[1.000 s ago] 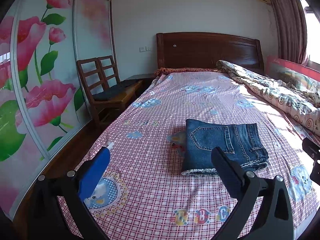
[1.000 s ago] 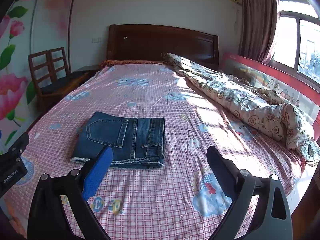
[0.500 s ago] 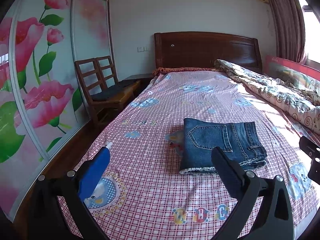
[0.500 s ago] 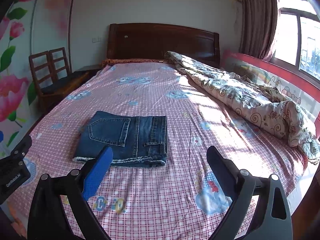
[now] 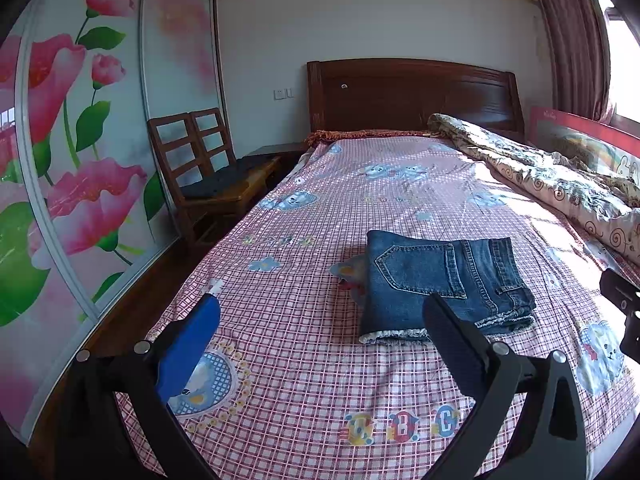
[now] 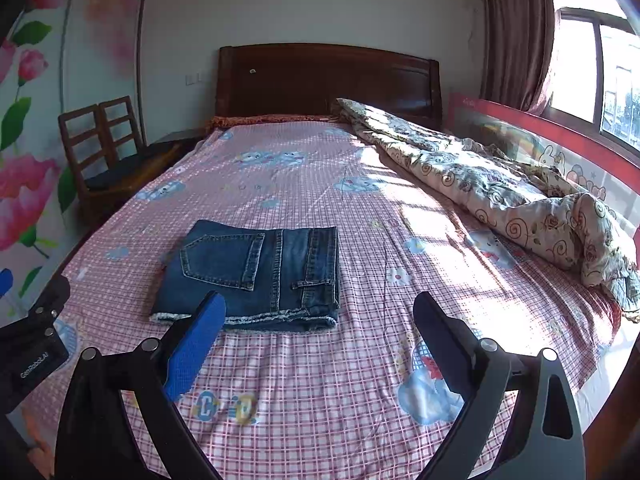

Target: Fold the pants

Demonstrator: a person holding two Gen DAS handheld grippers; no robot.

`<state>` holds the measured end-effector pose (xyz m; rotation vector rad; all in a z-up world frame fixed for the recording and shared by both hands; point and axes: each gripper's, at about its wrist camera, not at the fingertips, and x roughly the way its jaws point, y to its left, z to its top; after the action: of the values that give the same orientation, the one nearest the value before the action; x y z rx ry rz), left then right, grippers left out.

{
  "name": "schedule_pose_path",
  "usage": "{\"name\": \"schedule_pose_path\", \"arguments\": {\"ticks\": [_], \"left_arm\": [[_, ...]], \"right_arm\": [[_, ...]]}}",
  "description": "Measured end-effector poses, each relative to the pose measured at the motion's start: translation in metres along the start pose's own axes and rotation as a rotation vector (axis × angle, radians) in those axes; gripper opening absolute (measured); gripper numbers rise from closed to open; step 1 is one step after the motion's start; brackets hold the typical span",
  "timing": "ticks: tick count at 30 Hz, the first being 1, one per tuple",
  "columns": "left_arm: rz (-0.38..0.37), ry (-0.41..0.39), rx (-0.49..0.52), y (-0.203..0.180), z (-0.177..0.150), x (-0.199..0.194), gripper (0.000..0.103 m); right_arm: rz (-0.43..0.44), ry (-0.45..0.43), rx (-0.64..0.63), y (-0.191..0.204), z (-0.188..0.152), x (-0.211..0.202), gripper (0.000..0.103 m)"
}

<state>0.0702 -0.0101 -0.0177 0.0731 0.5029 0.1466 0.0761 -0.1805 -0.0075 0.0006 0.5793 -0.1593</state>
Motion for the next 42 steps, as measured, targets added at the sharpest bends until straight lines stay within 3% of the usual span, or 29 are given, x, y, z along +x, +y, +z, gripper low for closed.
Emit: {"name": "schedule_pose_path", "arguments": {"ticks": [11,14,19,23,26,34,42], "left_arm": [[0.001,0.006,-0.004,-0.001,0.0,-0.001,0.101],[-0.028,0.019,-0.03,0.003,0.0,-0.002,0.101],[0.021,-0.023,-0.008,0.001,-0.005,-0.012,0.101],[0.018,-0.031,0.026,-0.007,-0.004,-0.016,0.101],[-0.002,-0.024,0.025,-0.01,-0.002,-0.018,0.101],[0.059,0.021,0.004,-0.007,-0.001,-0.013,0.101],[0.042,0.025,0.028,-0.011,-0.005,-0.011,0.101]], "right_arm": [[0.013,0.001,0.002,-0.001,0.001,0.002,0.094],[0.015,0.002,-0.002,0.0,0.0,0.002,0.094],[0.015,0.008,-0.015,0.001,0.0,0.002,0.094],[0.014,0.011,-0.037,0.005,-0.001,0.002,0.094],[0.009,0.011,-0.057,0.007,-0.002,0.002,0.094],[0.007,0.017,-0.06,0.006,-0.002,0.004,0.094],[-0.001,0.024,-0.07,0.006,-0.004,0.006,0.094]]}}
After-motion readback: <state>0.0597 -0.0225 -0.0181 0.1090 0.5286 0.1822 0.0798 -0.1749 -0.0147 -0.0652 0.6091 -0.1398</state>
